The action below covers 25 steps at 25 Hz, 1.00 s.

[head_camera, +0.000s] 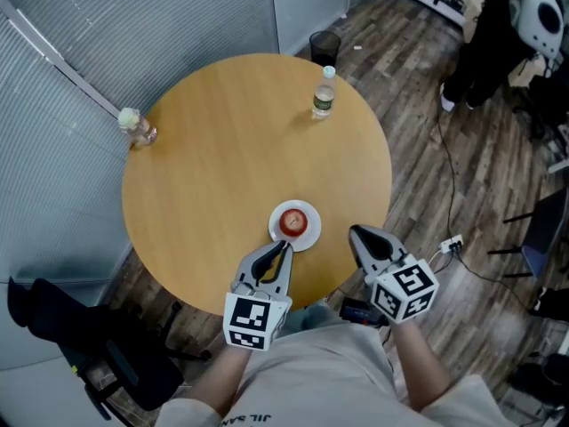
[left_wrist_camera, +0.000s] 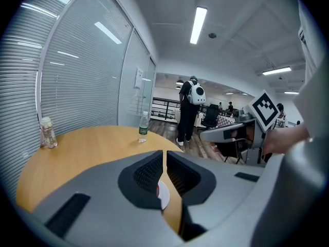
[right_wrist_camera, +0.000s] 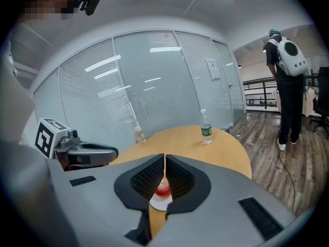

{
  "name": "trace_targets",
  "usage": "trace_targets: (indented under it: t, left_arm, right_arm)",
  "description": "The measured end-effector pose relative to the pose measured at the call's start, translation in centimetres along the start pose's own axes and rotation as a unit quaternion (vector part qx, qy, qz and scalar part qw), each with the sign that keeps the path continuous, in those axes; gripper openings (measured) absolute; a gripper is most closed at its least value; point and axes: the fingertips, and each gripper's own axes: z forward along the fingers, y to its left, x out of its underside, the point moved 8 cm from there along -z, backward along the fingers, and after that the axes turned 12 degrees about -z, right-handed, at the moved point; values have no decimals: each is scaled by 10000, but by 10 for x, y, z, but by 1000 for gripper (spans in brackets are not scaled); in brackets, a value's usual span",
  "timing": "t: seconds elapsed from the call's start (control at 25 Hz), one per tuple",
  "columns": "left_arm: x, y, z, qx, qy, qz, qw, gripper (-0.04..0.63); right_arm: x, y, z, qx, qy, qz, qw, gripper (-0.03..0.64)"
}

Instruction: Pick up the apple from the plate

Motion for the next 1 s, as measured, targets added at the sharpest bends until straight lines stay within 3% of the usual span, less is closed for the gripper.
trace_targets:
  t: [0.56,0.76,1.0]
  left_arm:
    - [23,25,38,-24,445,30,9990,101]
    - [39,35,55,-91,771,141,9969,132]
    - [59,46,77,16,1263,165,9919,229]
  right_arm:
    - [12,-10,22,-99,263,136,9995,32]
    - [17,-14,26,-97,369,140,9992,32]
    - [25,-17,28,-92,457,193,9987,32]
